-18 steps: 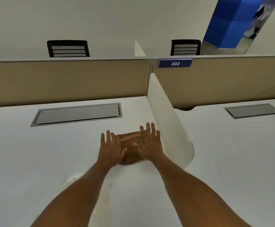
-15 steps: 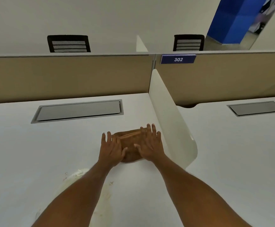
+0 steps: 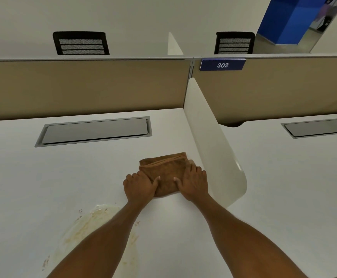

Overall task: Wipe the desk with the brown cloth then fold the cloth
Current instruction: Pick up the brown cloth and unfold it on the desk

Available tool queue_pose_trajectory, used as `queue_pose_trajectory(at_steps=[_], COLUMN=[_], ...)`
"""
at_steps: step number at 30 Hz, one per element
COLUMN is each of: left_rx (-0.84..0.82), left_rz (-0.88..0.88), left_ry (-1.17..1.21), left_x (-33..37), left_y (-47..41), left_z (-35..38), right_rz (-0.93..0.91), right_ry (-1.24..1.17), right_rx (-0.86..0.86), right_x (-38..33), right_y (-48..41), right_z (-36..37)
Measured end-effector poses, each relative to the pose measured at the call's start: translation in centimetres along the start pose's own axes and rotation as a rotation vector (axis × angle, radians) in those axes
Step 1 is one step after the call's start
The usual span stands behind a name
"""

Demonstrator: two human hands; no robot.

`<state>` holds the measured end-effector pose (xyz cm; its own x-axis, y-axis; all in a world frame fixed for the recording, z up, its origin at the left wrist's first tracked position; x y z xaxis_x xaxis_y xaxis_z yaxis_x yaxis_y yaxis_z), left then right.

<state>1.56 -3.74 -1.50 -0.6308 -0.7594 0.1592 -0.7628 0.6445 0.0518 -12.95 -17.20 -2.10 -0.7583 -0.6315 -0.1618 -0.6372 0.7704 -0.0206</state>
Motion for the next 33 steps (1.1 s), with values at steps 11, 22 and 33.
queue_pose_trajectory(at_steps=[11,22,33], left_rx=[-0.006,-0.435,-0.282], left_rz=[-0.020,-0.262,0.137], left_ry=[0.468,0.890,0.985], left_x=[0.7,-1.1,1.2], left_y=[0.6,-0.4,0.7], left_z=[1.0,2.5,0.2], right_rz=[0.121,0.223,0.221], right_ry=[-0.339,-0.755,-0.998], right_rx=[-0.070,-0.196,-0.112], right_x=[0.4,2.5,2.3], right_y=[-0.6,-1.8,-0.5], right_z=[0.6,0.6,-1.3])
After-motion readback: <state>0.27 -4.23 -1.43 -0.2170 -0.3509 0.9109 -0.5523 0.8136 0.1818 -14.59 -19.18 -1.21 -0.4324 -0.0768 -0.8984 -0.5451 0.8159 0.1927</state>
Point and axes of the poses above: each hand's wrist, its own y-axis away from the middle knuckle, its own z-axis out of the palm, x = y × z, the point moved 5 cm from there along -y, towards the middle knuckle, and after that the axes turned 2 degrees about z, right-handed, at the moved point
